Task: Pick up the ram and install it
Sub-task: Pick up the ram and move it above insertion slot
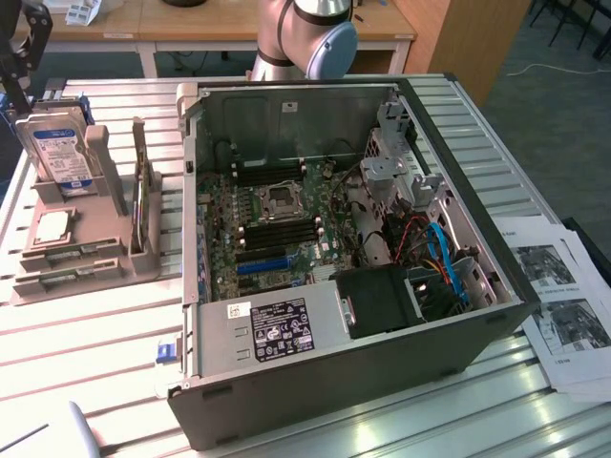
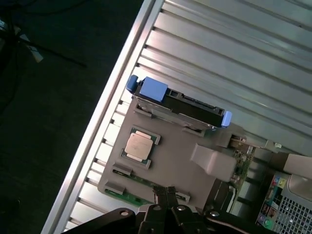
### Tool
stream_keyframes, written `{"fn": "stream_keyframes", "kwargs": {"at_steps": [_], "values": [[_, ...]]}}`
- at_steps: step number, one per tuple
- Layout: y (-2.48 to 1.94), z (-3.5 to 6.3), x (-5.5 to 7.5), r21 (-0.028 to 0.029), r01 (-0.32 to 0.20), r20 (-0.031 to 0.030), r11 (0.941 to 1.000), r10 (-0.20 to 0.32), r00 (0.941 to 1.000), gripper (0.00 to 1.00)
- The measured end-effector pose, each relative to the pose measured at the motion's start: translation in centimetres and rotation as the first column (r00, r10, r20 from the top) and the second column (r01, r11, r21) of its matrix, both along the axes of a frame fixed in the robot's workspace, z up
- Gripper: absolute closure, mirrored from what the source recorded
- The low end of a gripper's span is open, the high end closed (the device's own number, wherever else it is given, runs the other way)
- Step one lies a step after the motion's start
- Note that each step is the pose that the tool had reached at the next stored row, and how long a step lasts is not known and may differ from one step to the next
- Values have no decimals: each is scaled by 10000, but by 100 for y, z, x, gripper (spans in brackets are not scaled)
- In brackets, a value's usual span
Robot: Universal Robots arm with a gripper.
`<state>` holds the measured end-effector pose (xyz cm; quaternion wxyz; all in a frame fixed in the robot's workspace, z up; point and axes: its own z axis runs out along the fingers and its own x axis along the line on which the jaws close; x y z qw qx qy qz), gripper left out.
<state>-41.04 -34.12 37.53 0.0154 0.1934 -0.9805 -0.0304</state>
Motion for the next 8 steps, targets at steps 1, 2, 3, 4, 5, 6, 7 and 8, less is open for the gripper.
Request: {"fn": "stream_keyframes", "kwargs": {"at_steps": [1, 2, 3, 4, 5, 6, 7, 8], "values": [[0, 0, 0, 5, -126, 0, 9999, 126, 9999, 90], [0, 0, 0, 10, -254, 0, 9997, 254, 9997, 90], [0, 0, 0, 15, -382, 0, 9993, 382, 9993, 90], [0, 0, 0, 20, -508, 0, 9987, 508, 9987, 90], [0, 0, 0, 23, -642, 0, 9979, 642, 9979, 90], [0, 0, 0, 26, -765, 0, 9971, 765, 9971, 90], [0, 0, 0, 29, -890, 0, 9960, 890, 9960, 90], [0, 0, 0, 30, -1017, 0, 9948, 1017, 9948, 90]]}}
